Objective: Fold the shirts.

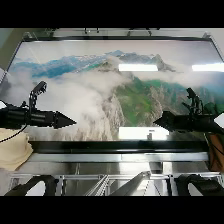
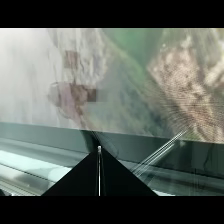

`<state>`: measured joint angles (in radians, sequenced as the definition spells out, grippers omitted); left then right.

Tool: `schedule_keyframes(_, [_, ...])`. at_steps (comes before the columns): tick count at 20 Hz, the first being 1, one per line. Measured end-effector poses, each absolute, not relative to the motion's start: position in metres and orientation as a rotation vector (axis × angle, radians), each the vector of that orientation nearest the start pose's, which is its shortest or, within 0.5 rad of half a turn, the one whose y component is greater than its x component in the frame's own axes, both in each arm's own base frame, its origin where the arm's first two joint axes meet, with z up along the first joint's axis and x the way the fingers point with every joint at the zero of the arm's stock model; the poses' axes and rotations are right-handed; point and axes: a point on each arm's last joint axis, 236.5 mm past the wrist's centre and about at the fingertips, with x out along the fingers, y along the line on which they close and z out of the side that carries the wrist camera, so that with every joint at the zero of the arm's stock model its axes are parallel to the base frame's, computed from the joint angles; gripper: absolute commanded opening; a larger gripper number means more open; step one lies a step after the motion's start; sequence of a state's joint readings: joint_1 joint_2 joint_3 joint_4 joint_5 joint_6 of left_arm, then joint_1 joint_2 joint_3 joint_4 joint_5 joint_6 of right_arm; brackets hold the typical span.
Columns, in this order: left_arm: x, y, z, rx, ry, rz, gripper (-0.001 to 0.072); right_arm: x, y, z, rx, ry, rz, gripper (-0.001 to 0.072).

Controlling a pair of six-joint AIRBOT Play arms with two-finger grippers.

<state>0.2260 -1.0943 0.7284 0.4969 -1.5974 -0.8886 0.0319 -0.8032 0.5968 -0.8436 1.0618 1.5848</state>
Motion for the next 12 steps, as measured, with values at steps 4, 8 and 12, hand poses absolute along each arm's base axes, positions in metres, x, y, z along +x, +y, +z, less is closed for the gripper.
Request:
schedule_keyframes(4, [0.243,-0.157,0.063,-0.674,1.236,-1.018,-0.0002,0.26,0.146,0.017,0.699,1.224,0.34,0.0019])
schedule_keyframes(8, [0.243,-0.142,0.057,-0.585,1.299,-0.927,-0.0002,0.26,0.146,0.017,0.699,1.224,0.34,0.0019])
schedule_keyframes(12, [0.257,-0.056,0.043,-0.327,1.316,-0.431,0.045,0.26,0.146,0.017,0.7,1.225,0.34,0.0019])
